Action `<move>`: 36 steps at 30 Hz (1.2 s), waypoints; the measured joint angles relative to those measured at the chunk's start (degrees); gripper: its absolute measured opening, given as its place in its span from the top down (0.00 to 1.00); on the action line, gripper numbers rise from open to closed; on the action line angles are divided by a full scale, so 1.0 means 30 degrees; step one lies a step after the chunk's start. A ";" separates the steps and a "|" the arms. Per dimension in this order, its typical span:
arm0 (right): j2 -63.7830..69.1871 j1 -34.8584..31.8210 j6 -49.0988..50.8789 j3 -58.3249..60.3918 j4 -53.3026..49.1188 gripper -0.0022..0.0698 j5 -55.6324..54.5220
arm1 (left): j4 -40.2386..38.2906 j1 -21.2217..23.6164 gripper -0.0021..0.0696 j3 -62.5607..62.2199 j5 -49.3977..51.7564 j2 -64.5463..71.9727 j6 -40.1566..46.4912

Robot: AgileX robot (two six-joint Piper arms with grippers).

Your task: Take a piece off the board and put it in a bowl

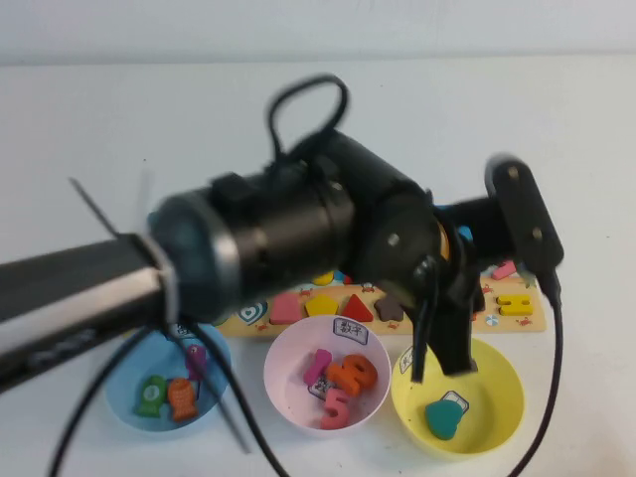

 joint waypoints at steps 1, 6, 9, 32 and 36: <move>0.0000 0.0000 0.0000 0.0000 0.0000 0.99 0.0000 | 0.0000 0.0034 0.90 0.0000 0.0147 -0.0516 -0.0342; 0.0000 0.0000 0.0000 0.0000 0.0000 0.99 0.0000 | 0.0000 0.0378 0.96 0.0480 0.0326 -0.2864 -0.1248; 0.0000 0.0000 0.0000 0.0000 0.0000 0.99 0.0000 | -0.0310 0.0467 0.97 0.2403 -0.1480 -0.4960 -0.1522; 0.0000 0.0000 0.0000 0.0000 0.0000 0.99 0.0000 | 0.0291 0.1567 0.97 1.2455 -0.7588 -1.5573 -0.5515; 0.0000 0.0000 0.0000 0.0000 0.0000 0.99 0.0000 | 0.1518 0.2655 0.97 1.3540 -0.7515 -1.6372 -0.7633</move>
